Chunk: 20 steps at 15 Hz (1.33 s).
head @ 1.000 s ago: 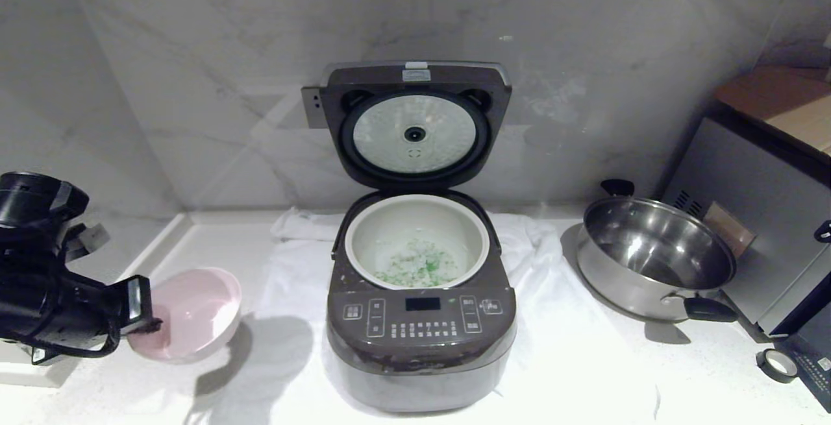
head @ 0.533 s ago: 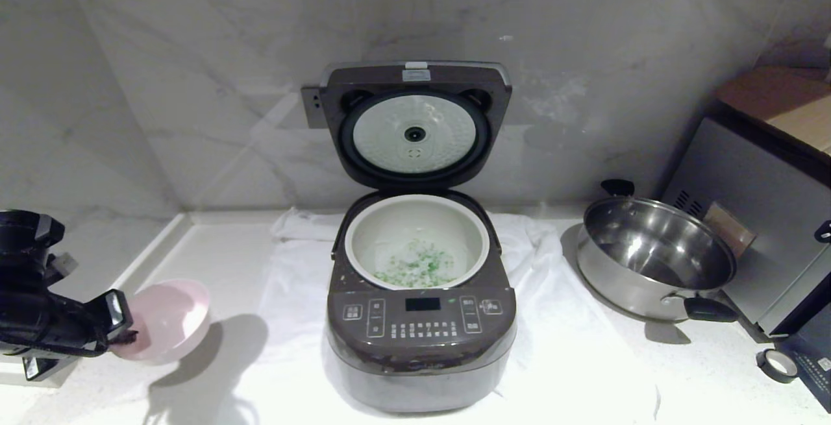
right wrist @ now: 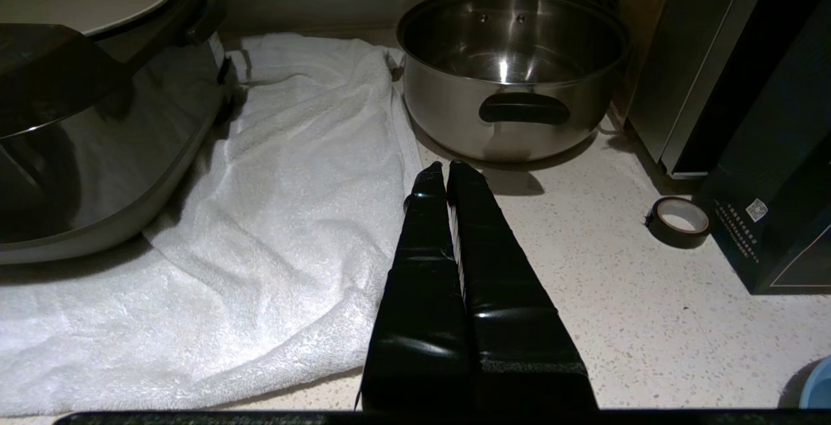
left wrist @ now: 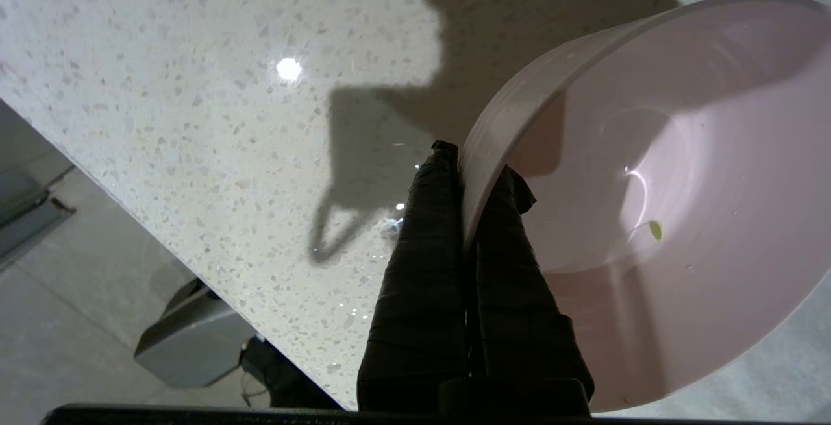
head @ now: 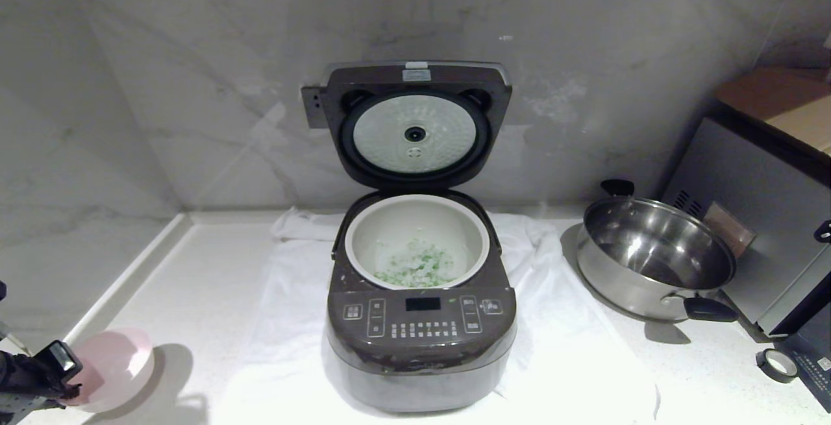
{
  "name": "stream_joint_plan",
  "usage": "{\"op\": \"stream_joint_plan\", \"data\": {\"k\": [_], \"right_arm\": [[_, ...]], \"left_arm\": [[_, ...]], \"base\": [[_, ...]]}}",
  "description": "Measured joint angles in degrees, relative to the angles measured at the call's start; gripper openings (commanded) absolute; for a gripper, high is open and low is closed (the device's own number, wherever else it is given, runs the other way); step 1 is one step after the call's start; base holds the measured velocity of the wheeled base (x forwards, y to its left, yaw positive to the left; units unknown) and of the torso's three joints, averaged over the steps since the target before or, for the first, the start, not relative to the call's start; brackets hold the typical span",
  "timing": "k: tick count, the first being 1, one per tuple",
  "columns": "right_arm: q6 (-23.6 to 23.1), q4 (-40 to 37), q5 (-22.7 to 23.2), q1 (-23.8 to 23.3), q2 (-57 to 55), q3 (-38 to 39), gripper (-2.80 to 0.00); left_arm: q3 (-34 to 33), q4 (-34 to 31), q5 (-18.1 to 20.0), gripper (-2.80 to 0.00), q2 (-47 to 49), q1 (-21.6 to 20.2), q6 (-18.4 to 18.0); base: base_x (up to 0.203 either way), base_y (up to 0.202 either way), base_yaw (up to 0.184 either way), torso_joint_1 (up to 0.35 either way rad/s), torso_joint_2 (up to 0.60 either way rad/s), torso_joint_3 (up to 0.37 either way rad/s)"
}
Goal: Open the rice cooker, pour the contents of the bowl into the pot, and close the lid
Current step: Place the bowl on the table
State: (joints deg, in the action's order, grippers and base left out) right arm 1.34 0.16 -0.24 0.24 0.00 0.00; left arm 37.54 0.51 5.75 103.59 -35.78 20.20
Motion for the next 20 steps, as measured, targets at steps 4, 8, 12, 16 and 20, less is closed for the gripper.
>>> {"op": "stream_joint_plan", "data": {"k": [4,8,12,16,20], "right_arm": [[0.02,-0.02,-0.02,0.0,0.0,0.0,-2.8],[0.02,0.0,-0.01,0.0,0.0,0.0,-2.8],[0.03,-0.02,-0.02,0.0,0.0,0.0,-2.8],[0.01,0.0,-0.01,0.0,0.0,0.0,-2.8],[0.03,-0.02,-0.02,0.0,0.0,0.0,-2.8]], "left_arm": [[-0.64,3.77,-2.17,-2.8,5.45,-1.09,0.28],[0.46,9.56,-3.5,-2.8,9.82,-0.44,3.63],[3.13,9.7,-6.02,-2.8,11.22,0.54,7.77],[4.1,9.76,-7.06,-2.8,12.72,0.0,8.0],[4.27,9.81,-7.62,-2.8,13.89,-0.13,8.08]], "base": [[0.0,0.0,0.0,0.0,0.0,0.0],[0.0,0.0,0.0,0.0,0.0,0.0],[0.0,0.0,0.0,0.0,0.0,0.0],[0.0,0.0,0.0,0.0,0.0,0.0],[0.0,0.0,0.0,0.0,0.0,0.0]]}}
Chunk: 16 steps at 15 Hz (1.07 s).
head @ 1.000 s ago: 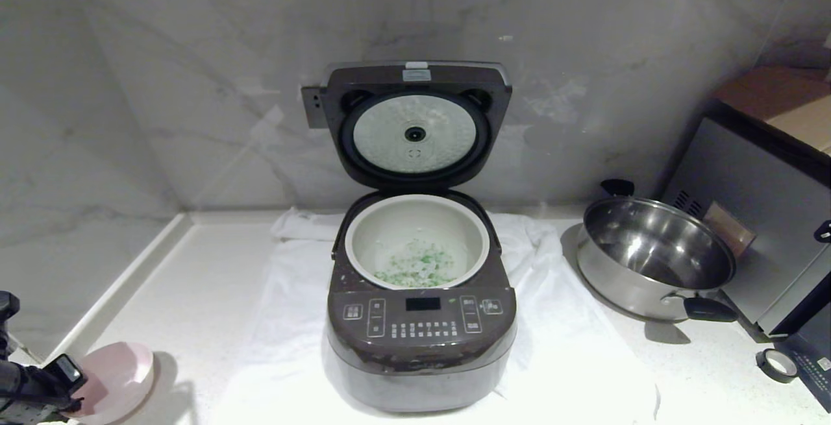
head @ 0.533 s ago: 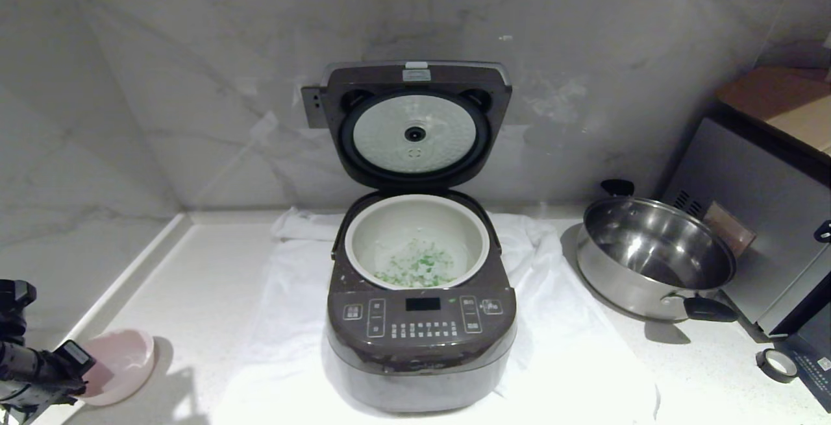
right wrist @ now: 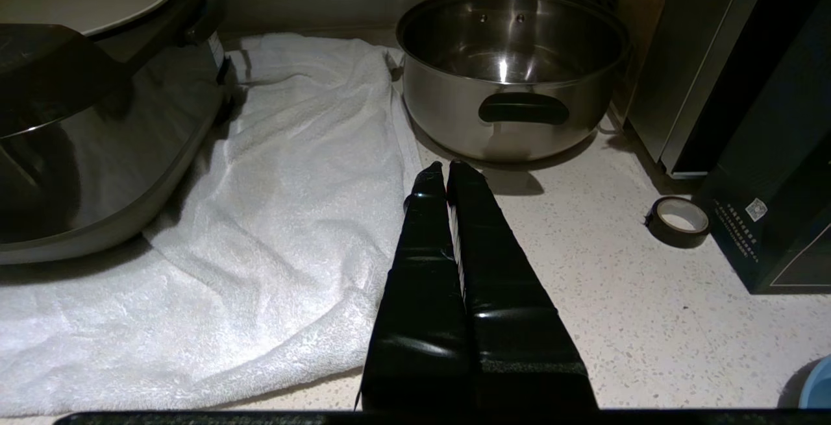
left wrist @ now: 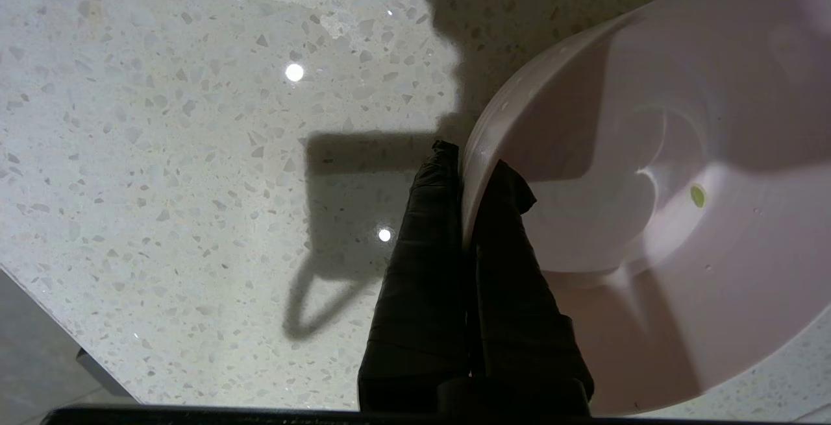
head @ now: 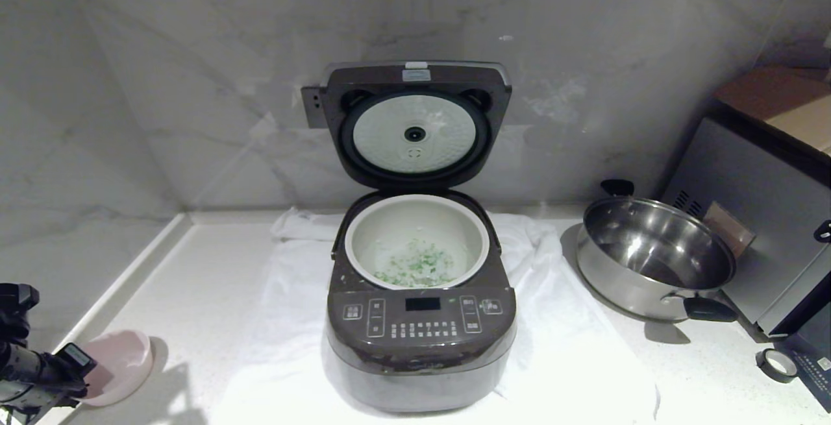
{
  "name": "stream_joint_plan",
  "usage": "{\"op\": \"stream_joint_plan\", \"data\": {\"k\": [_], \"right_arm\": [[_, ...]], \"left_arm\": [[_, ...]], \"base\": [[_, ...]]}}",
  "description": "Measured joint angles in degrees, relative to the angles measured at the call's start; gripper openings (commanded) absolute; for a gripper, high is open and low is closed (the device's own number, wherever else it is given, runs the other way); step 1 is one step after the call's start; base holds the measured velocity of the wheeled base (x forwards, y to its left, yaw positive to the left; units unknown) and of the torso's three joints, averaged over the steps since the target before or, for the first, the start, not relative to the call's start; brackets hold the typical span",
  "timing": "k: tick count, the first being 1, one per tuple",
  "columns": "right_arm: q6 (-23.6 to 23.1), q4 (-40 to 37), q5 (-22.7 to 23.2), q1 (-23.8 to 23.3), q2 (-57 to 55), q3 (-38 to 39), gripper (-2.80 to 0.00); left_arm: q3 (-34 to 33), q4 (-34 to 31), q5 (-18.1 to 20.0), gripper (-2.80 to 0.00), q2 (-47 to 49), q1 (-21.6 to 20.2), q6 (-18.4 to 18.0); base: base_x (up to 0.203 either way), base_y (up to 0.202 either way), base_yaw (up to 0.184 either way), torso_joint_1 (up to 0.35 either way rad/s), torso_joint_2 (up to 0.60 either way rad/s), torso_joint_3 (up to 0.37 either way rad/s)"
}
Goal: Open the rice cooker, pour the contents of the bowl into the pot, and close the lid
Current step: Place the bowl on the table, then close the rice cooker
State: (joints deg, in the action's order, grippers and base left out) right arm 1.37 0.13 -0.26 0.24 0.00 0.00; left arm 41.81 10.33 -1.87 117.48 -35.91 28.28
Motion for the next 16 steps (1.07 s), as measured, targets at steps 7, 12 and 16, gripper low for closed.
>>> {"op": "stream_joint_plan", "data": {"k": [7,12,16], "right_arm": [[-0.01,0.02,0.0,0.0,0.0,0.0,-2.8],[-0.01,0.02,0.02,0.0,0.0,0.0,-2.8],[-0.01,0.02,-0.01,0.0,0.0,0.0,-2.8]], "left_arm": [[-0.06,-0.05,0.09,0.0,-1.25,0.11,0.1],[-0.67,-0.43,0.46,0.0,-5.25,0.74,-0.28],[-2.78,-0.59,0.8,0.0,-10.51,4.31,-0.48]], "base": [[0.0,0.0,0.0,0.0,0.0,0.0],[0.0,0.0,0.0,0.0,0.0,0.0],[0.0,0.0,0.0,0.0,0.0,0.0]]}}
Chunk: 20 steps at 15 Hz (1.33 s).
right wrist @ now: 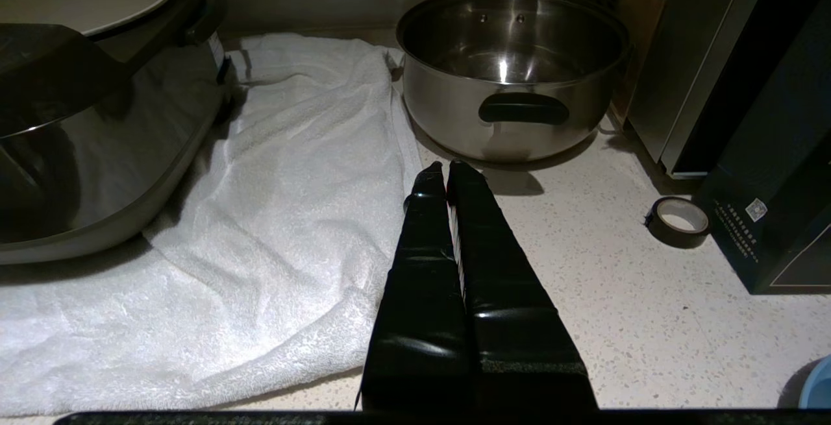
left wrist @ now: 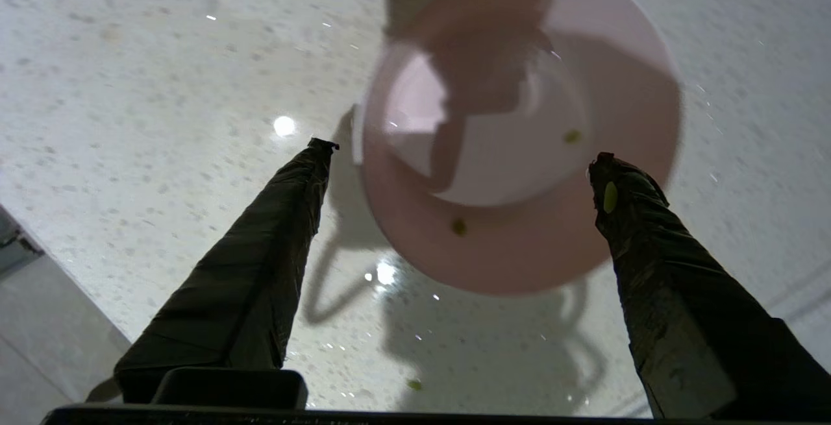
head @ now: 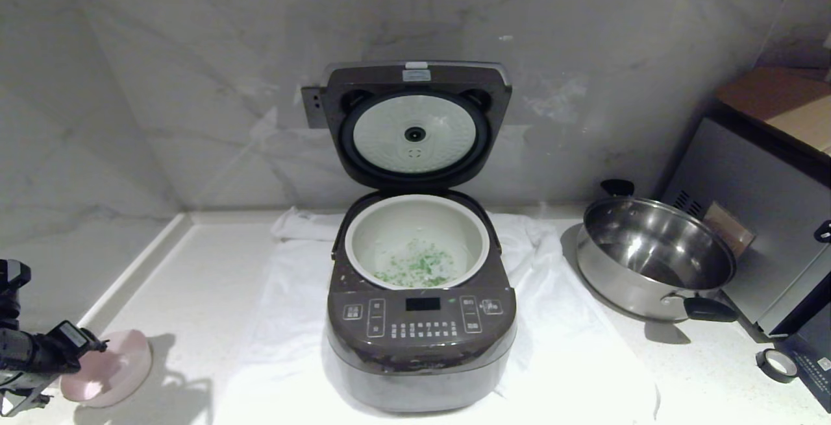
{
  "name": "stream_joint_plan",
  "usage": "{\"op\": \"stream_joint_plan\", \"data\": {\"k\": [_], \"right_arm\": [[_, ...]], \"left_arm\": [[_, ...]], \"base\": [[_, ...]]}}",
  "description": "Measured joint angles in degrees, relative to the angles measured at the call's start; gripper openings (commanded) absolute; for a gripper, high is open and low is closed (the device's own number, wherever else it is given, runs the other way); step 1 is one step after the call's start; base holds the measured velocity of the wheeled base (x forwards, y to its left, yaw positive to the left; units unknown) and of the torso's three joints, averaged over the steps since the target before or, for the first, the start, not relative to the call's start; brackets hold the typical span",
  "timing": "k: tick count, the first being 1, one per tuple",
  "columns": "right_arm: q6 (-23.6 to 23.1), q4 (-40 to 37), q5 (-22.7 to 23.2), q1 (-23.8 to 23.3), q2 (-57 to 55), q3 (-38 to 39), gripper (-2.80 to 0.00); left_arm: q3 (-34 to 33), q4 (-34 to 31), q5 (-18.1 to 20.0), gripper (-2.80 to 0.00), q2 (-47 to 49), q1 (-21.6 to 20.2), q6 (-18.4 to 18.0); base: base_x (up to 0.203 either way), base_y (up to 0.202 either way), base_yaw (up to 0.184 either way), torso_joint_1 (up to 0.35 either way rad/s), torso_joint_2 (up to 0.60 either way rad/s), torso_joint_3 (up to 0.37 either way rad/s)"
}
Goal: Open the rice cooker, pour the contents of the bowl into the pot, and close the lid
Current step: Close the rice cooker
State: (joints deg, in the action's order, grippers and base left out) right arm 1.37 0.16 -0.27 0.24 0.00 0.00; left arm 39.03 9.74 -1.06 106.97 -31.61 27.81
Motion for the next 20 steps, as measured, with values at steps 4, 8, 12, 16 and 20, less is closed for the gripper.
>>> {"op": "stream_joint_plan", "data": {"k": [4,8,12,16,20], "right_arm": [[0.0,-0.02,0.02,0.0,0.0,0.0,-2.8],[0.01,0.0,0.01,0.0,0.0,0.0,-2.8],[0.02,0.0,0.0,0.0,0.0,0.0,-2.8],[0.02,0.0,0.02,0.0,0.0,0.0,-2.8],[0.03,0.0,0.01,0.0,0.0,0.0,-2.8]], "left_arm": [[-3.2,-0.01,0.43,0.0,-5.77,8.06,0.22],[-1.56,-1.29,0.43,0.0,-10.51,17.73,0.83],[4.3,-6.16,0.49,-2.8,-14.39,26.65,1.97],[11.39,-10.9,0.43,-2.8,-15.61,31.15,3.17],[19.45,-11.21,0.43,-2.8,-16.02,35.23,3.4]], "base": [[0.0,0.0,0.0,0.0,0.0,0.0],[0.0,0.0,0.0,0.0,0.0,0.0],[0.0,0.0,0.0,0.0,0.0,0.0],[0.0,0.0,0.0,0.0,0.0,0.0],[0.0,0.0,0.0,0.0,0.0,0.0]]}}
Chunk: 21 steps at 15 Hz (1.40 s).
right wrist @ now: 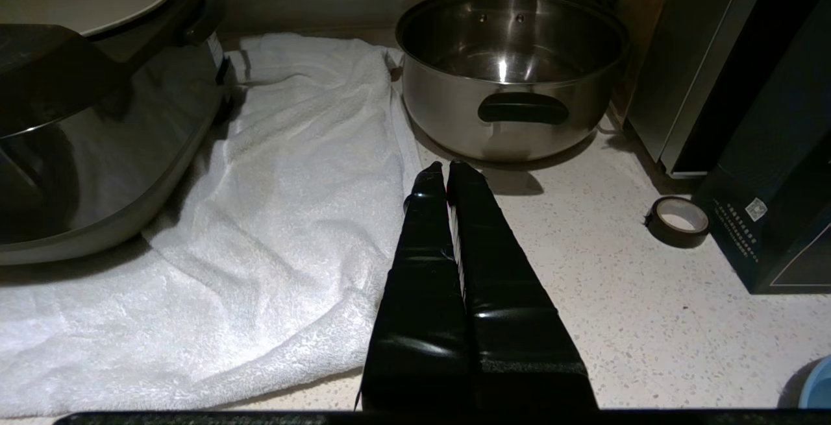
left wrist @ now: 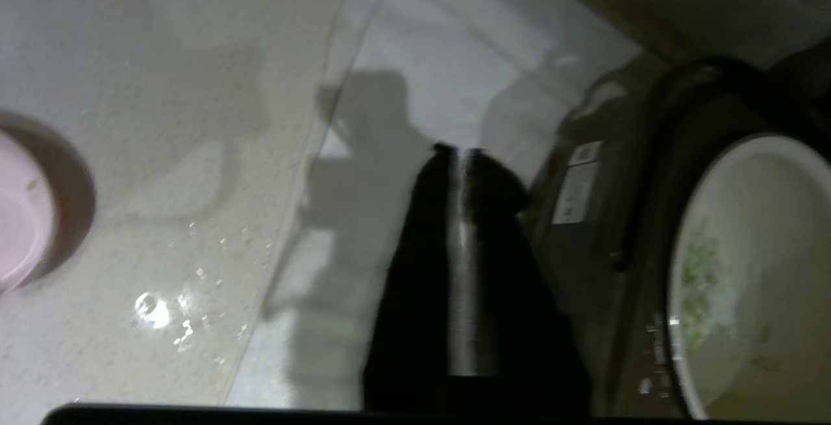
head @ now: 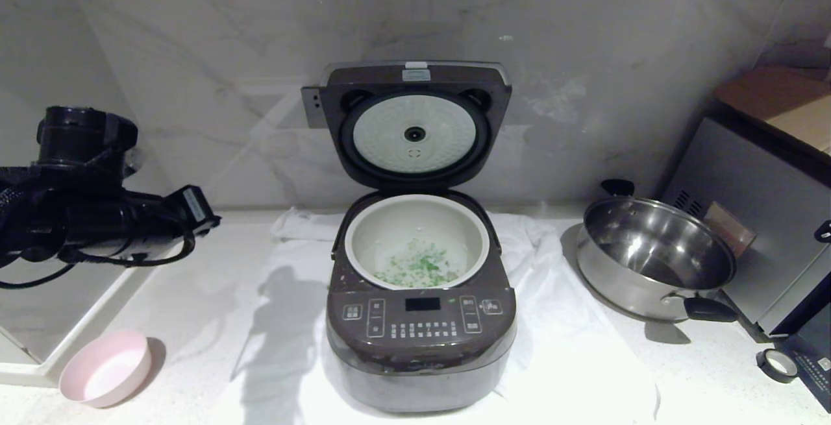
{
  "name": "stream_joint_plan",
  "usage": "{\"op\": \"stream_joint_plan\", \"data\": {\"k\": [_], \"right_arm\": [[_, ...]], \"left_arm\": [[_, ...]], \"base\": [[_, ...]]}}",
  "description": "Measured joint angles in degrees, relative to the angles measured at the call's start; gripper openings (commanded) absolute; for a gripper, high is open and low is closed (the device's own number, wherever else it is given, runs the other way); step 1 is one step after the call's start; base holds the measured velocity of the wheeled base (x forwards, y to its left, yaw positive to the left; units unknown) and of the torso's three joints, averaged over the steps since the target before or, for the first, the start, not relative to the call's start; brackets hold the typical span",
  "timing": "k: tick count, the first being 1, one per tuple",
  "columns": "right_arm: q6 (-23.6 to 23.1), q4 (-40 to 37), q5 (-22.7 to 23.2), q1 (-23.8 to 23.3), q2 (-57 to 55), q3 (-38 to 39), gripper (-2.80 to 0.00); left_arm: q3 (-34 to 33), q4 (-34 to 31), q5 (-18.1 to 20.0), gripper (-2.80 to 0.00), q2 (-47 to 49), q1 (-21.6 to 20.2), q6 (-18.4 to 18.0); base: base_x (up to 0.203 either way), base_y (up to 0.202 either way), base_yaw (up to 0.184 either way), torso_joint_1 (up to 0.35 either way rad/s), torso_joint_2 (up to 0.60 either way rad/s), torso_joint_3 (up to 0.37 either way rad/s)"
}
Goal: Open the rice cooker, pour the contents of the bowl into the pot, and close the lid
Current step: Close the rice cooker
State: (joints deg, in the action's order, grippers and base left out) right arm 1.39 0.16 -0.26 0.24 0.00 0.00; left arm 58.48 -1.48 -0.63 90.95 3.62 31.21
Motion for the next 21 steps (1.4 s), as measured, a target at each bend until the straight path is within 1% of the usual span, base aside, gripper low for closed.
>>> {"op": "stream_joint_plan", "data": {"k": [3,6,9,12,16,17,19,20,21], "right_arm": [[-0.04,0.0,-0.02,0.0,0.0,0.0,-2.8],[0.01,0.0,0.01,0.0,0.0,0.0,-2.8],[-0.01,0.0,0.0,0.0,0.0,0.0,-2.8],[0.01,0.0,0.01,0.0,0.0,0.0,-2.8],[-0.01,0.0,-0.01,0.0,0.0,0.0,-2.8],[-0.03,-0.02,-0.01,0.0,0.0,0.0,-2.8],[-0.01,0.0,0.01,-0.02,0.0,0.0,-2.8],[-0.02,0.0,0.01,0.0,0.0,0.0,-2.8],[-0.01,0.0,-0.01,0.0,0.0,0.0,-2.8]], "left_arm": [[9.18,-0.19,-0.11,-2.8,0.2,4.74,3.02],[16.15,-0.17,-0.24,-2.8,0.39,9.81,6.24],[22.76,-0.28,-0.49,-2.8,0.25,12.9,8.46],[29.05,-0.37,-0.65,-2.8,0.19,17.77,8.84],[34.83,0.07,-1.11,-2.8,0.98,24.75,8.77],[36.68,0.1,-2.25,-2.8,1.76,26.48,8.58],[41.45,0.15,-5.95,-2.8,4.62,29.39,7.47],[44.18,0.0,-8.4,0.0,6.67,30.7,6.49],[47.1,-0.24,-10.43,0.0,8.84,31.78,5.75]], "base": [[0.0,0.0,0.0,0.0,0.0,0.0],[0.0,0.0,0.0,0.0,0.0,0.0],[0.0,0.0,0.0,0.0,0.0,0.0],[0.0,0.0,0.0,0.0,0.0,0.0],[0.0,0.0,0.0,0.0,0.0,0.0],[0.0,0.0,0.0,0.0,0.0,0.0],[0.0,0.0,0.0,0.0,0.0,0.0],[0.0,0.0,0.0,0.0,0.0,0.0],[0.0,0.0,0.0,0.0,0.0,0.0]]}}
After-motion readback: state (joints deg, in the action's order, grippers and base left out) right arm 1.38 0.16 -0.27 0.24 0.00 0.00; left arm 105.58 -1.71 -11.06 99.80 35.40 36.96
